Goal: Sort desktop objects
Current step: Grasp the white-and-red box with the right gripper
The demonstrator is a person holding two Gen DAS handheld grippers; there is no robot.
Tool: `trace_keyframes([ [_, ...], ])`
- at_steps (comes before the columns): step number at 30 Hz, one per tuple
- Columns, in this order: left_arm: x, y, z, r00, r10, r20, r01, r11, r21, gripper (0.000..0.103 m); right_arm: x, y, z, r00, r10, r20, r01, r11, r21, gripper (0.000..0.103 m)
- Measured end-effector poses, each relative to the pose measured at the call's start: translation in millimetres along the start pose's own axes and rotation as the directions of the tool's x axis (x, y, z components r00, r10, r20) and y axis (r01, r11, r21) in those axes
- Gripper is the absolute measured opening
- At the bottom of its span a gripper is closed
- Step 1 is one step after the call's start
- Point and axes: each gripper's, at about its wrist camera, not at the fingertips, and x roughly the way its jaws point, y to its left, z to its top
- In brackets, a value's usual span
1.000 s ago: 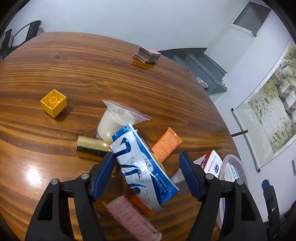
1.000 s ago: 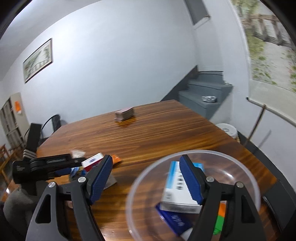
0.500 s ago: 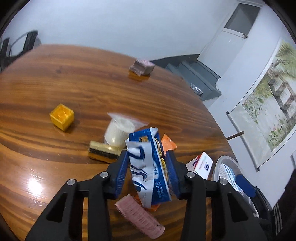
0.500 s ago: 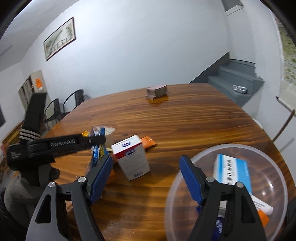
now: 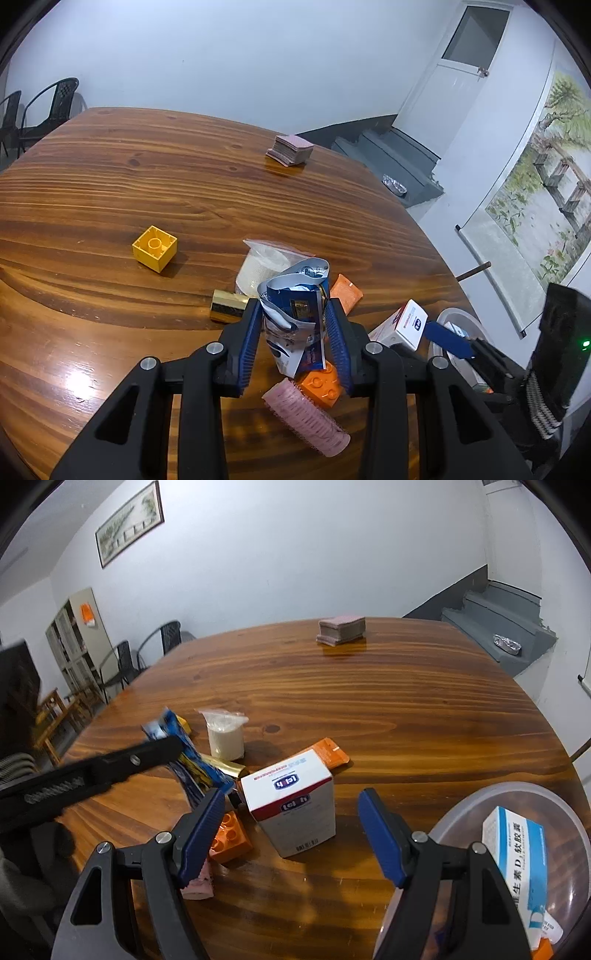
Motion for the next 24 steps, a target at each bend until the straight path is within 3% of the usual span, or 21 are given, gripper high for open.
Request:
trace_keyframes([
  [2,-2,0,1,1.0,-0.002,0.006,0.002,1.0,0.001,0.039,5,5,0,1.0,-0.007,-0.015,0.006,1.0,-0.019,0.069],
  [9,-4,-1,1,1.0,0.006,0.012,-0.006,1.0,0.003,0.039,19,5,2,0.997,-0.045,-0.058,0.044,0.999,-0.021,0.058],
  [16,-4,-1,0,1.0,0.006,0.009,-0.006,1.0,0.001,0.039,19,3,2,0.998,-0.04,-0.052,0.04,0.999,-0.006,0.057],
  [24,-9,-4,1,1.0,-0.001,0.022,0.001,1.0,0.008,0.039,-5,-6,4,1.0,-0.003,0.024,0.002,0.998,0.063,0.057],
])
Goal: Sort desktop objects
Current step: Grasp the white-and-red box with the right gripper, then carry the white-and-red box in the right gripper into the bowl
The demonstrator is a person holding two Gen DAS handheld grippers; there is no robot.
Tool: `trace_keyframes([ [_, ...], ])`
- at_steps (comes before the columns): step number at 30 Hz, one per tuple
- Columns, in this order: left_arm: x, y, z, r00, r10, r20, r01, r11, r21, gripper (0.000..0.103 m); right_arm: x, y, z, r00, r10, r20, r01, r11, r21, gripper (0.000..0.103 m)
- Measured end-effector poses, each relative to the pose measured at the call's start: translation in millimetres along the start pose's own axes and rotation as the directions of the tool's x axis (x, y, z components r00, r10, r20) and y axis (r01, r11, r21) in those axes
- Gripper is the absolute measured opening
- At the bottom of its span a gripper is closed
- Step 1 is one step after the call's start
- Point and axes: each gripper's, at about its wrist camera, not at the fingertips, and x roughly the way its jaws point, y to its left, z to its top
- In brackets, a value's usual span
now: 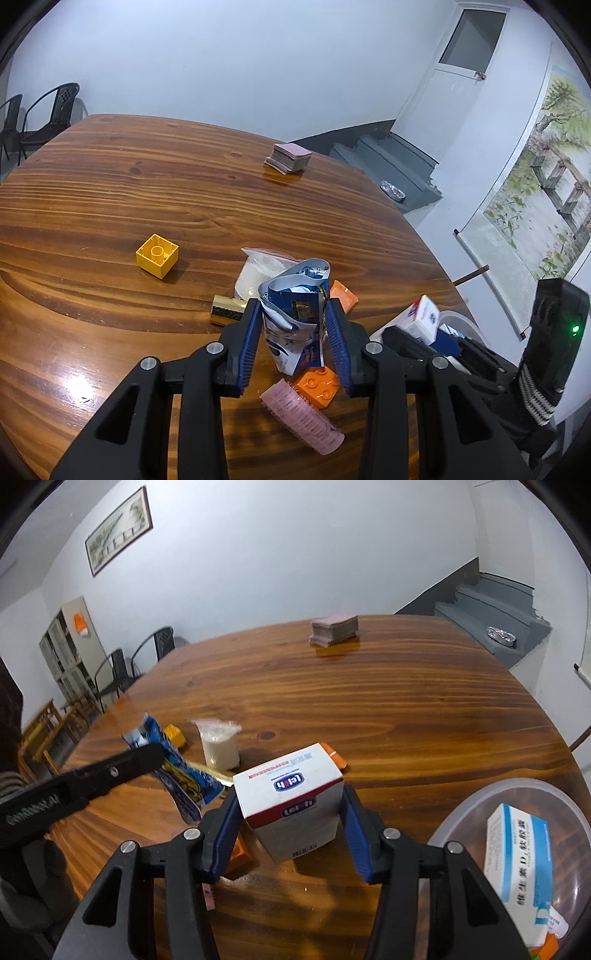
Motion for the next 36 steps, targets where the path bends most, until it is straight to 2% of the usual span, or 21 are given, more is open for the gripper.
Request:
trace_keyframes([
  [3,-2,-4,0,1.0,-0.008,0.003,0.008,1.0,0.008,0.039,-14,-4,2,0.999,0.008,0.04,-0.009,1.0,0.018,0.057],
  [8,-8,-13,-2,0.999,-0.027,0.022,0.026,0.999,0.03,0.038,-39,-6,-3,0.994,-0.015,0.111,0.012,1.0,0.026,0.057],
  [15,-15,-22,-3,0.998,-0.032,0.046,0.03,0.998,0.061,0.038,-68,-18,-17,0.983,-0.05,0.175,0.033,0.995,0.098,0.057],
  [21,-13,-12,-5,0.999,-0.034,0.027,0.033,0.999,0.032,0.038,-83,-24,-22,0.977,-0.089,0.195,0.067,0.991,0.12,0.057],
  [28,-4,16,-14,1.0,0.008,-0.024,-0.008,1.0,-0.024,0.038,-107,-46,-33,0.962,-0.162,0.218,0.12,0.973,0.197,0.057],
  [29,-2,18,-15,0.999,0.009,-0.031,-0.01,0.999,-0.036,0.04,-112,-52,-35,0.957,-0.184,0.223,0.137,0.967,0.213,0.057],
  [31,0,23,-17,0.999,-0.002,-0.041,0.0,0.998,-0.061,0.054,-120,-60,-39,0.945,-0.237,0.227,0.184,0.955,0.231,0.057],
  [35,3,25,-18,0.999,-0.012,-0.049,0.008,0.996,-0.088,0.057,-135,-75,-48,0.911,-0.352,0.214,0.293,0.919,0.262,0.057],
  [36,3,25,-19,0.999,0.0,-0.047,-0.003,0.997,-0.083,0.062,-138,-80,-50,0.903,-0.377,0.207,0.318,0.91,0.267,0.057],
])
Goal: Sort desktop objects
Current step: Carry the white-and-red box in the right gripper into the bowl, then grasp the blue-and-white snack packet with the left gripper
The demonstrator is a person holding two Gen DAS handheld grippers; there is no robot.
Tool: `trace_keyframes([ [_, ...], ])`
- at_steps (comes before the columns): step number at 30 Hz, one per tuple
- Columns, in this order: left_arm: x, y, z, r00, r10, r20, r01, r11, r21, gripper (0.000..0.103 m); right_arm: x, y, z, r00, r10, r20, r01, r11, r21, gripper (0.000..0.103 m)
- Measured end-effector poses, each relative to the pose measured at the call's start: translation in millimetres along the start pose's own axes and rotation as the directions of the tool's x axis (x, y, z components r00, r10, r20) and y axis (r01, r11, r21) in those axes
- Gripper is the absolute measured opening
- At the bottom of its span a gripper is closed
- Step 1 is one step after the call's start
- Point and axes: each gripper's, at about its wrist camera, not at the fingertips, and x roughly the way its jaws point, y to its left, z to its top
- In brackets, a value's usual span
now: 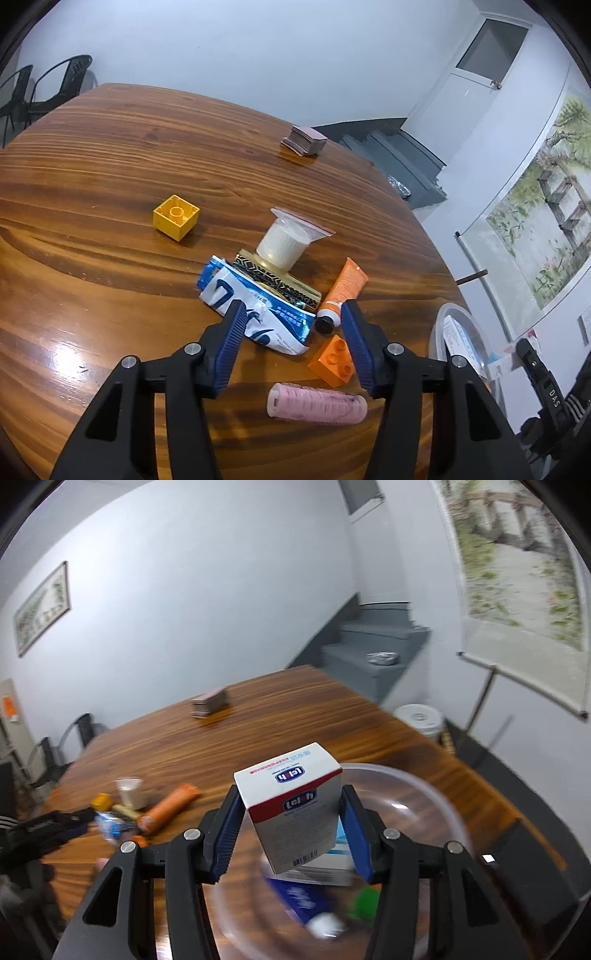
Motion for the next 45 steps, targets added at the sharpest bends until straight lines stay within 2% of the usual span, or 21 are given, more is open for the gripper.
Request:
trace_keyframes([
  [1,1,-1,0,1.0,0.015,0.002,-0.015,1.0,0.006,0.07,-1,-5,0,1.0,-0.027,-0.003,0.027,1.0,-0.002,0.057],
  [3,2,-1,-1,0.999,0.049,0.012,-0.049,0.999,0.024,0.076,-2,-14,0,0.997,-0.075,-0.013,0.074,0.997,-0.013,0.057],
  [7,4,4,1,0.995,0.093,0.022,-0.093,0.995,0.017,0.083,4,-18,0,0.99,-0.137,-0.022,0.136,0.99,-0.043,0.059],
  [10,9,7,-1,0.994,0.109,0.003,-0.109,0.994,0.001,0.083,5,-19,-2,0.991,-0.134,-0.015,0.133,0.99,-0.048,0.068],
  [18,22,4,-1,0.991,0.135,-0.02,-0.135,0.991,0.003,0.083,15,-5,-5,0.996,-0.088,0.006,0.088,0.996,-0.031,0.068],
  [27,40,9,0,0.977,0.201,-0.068,-0.201,0.98,0.001,0.083,22,6,-15,0.997,-0.065,0.042,0.066,0.998,-0.003,0.068],
  [31,33,26,0,0.972,0.223,-0.074,-0.226,0.974,-0.022,0.083,23,11,-18,0.996,-0.068,0.061,0.069,0.997,-0.023,0.068],
  [36,15,46,1,0.953,0.297,-0.055,-0.298,0.955,-0.012,0.083,22,12,-19,0.996,-0.051,0.071,0.053,0.998,-0.024,0.069],
  [39,9,55,2,0.947,0.317,-0.055,-0.318,0.948,-0.029,0.083,22,12,-20,0.997,-0.042,0.068,0.044,0.999,-0.018,0.069],
  [42,7,53,6,0.963,0.267,-0.049,-0.269,0.962,-0.053,0.083,22,12,-21,0.997,-0.038,0.068,0.039,0.999,-0.018,0.069],
  [45,11,37,7,0.968,0.247,-0.039,-0.248,0.969,-0.016,0.083,22,12,-22,0.997,-0.033,0.067,0.034,0.999,-0.016,0.069],
])
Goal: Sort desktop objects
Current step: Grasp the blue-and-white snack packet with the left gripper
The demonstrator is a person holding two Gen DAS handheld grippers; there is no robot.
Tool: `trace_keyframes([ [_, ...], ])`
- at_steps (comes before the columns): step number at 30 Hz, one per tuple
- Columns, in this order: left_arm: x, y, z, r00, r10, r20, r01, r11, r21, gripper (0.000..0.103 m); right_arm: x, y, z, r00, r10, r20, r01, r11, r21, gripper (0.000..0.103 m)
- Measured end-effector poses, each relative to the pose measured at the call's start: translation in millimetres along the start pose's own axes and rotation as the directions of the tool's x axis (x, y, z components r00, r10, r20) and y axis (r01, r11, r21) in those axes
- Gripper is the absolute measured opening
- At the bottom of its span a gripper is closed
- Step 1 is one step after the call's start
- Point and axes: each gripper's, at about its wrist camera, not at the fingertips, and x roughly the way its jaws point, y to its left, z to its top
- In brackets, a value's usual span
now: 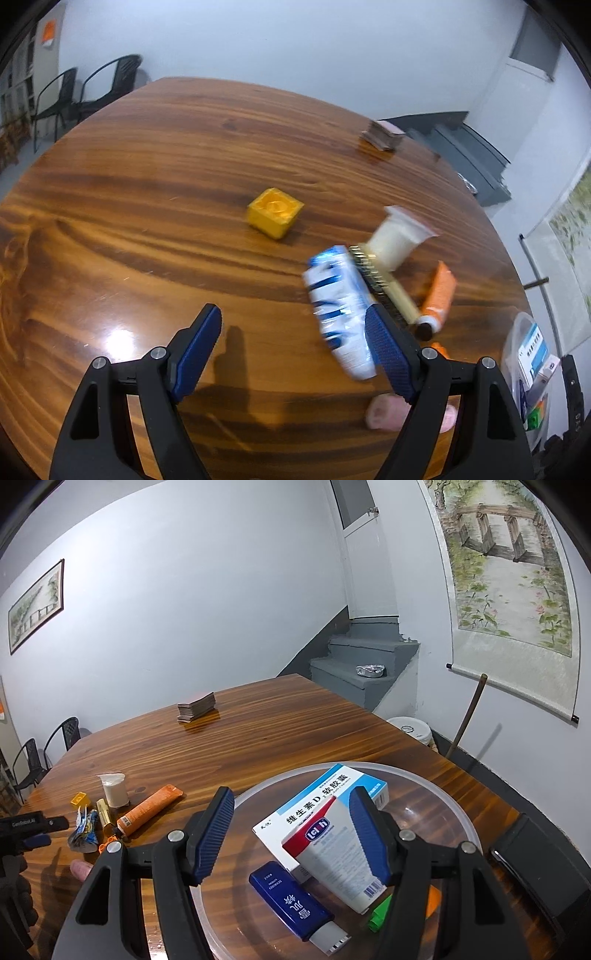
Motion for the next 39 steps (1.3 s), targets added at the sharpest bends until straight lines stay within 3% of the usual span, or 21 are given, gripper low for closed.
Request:
trace_keyframes([
  [5,10,-26,0,1.0,0.023,-0.001,-0.022,0.997,0.073,0.083,1,0,-1,1.0,0.008,-0.005,-0.008,1.0,0.001,0.069],
  [13,32,-23,5,0.998,0.045,-0.039,-0.042,0.997,0.064,0.081,2,2,-2,1.0,0.022,-0.014,-0.022,1.0,-0.012,0.069],
  [21,39,-30,5,0.998,0.063,-0.018,-0.06,0.988,0.142,0.08,4,0,-3,1.0,0.015,-0.017,-0.015,1.0,-0.005,0.069],
  [23,38,-30,5,0.999,0.046,-0.015,-0.043,0.988,0.151,0.071,5,0,-4,1.0,0.013,-0.017,-0.013,1.0,-0.006,0.069],
  [24,38,-30,5,0.999,0.037,-0.013,-0.034,0.988,0.151,0.056,5,0,-4,1.0,0.012,-0.016,-0.012,1.0,-0.007,0.069],
  [31,29,-24,4,1.0,-0.016,-0.001,0.017,0.991,0.13,0.053,5,-4,-4,1.0,0.003,-0.016,-0.003,1.0,0.008,0.069],
  [35,15,-29,5,0.999,-0.026,0.044,0.019,0.99,0.142,0.052,2,-6,-4,1.0,-0.002,-0.006,0.002,1.0,0.012,0.069],
  [37,8,-34,5,0.997,-0.029,0.069,0.018,0.988,0.154,0.045,2,-6,-3,1.0,-0.005,-0.004,0.005,1.0,0.014,0.069],
  [39,2,-40,6,0.995,-0.036,0.089,0.021,0.986,0.167,0.044,1,-7,-3,1.0,-0.008,-0.002,0.008,1.0,0.018,0.069],
])
